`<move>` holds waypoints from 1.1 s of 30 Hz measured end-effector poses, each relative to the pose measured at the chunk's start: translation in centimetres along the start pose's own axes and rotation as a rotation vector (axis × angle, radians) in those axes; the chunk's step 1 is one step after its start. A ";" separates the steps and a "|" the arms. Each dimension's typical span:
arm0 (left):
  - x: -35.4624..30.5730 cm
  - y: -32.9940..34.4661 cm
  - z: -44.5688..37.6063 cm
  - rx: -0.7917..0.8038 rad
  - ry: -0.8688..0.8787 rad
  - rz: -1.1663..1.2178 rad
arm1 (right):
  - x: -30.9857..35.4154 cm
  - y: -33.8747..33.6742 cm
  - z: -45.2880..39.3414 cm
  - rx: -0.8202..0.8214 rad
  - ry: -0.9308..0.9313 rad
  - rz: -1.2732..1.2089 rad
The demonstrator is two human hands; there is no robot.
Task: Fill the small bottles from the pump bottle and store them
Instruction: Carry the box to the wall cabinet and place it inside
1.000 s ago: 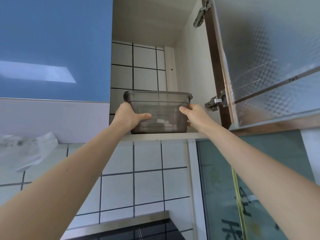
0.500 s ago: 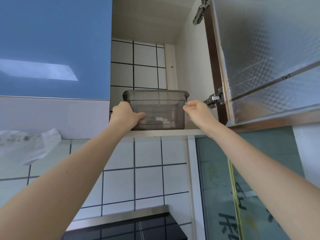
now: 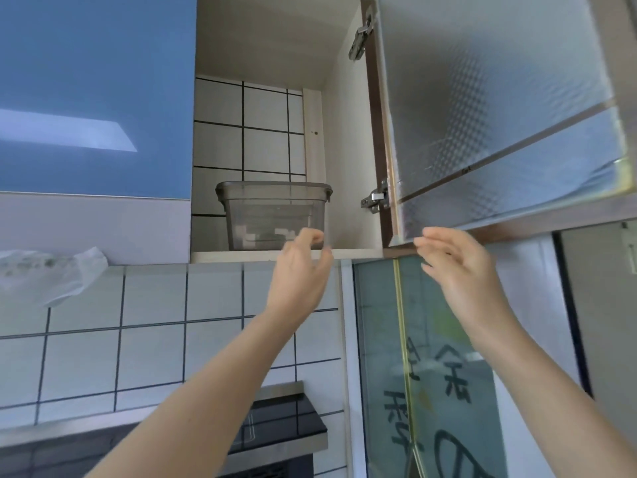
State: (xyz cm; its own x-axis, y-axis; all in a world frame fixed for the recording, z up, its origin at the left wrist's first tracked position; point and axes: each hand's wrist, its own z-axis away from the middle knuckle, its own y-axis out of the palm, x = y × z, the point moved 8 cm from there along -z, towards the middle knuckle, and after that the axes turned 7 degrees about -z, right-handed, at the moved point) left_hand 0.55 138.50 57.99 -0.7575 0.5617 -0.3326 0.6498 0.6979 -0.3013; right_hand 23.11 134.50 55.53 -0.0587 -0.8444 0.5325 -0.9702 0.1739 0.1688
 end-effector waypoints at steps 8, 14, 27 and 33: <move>-9.4 7.7 3.5 0.315 0.268 -0.002 | 2.0 -8.4 3.0 -0.184 0.026 -0.096; -13.3 10.2 3.9 0.364 0.373 0.022 | 3.2 -10.1 3.0 -0.213 0.025 0.053; -13.4 7.6 4.9 0.537 0.221 0.394 | 3.7 -5.6 4.9 -0.067 -0.167 0.255; -9.5 3.2 5.4 0.550 0.185 0.549 | 5.0 0.9 7.1 0.175 -0.404 0.322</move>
State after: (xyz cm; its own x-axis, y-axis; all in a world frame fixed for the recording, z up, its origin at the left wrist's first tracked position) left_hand 10.15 133.05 55.35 -0.2874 0.8598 -0.4221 0.8344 0.0084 -0.5511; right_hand 20.27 126.90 52.47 -0.4113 -0.8959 0.1677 -0.9110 0.3978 -0.1088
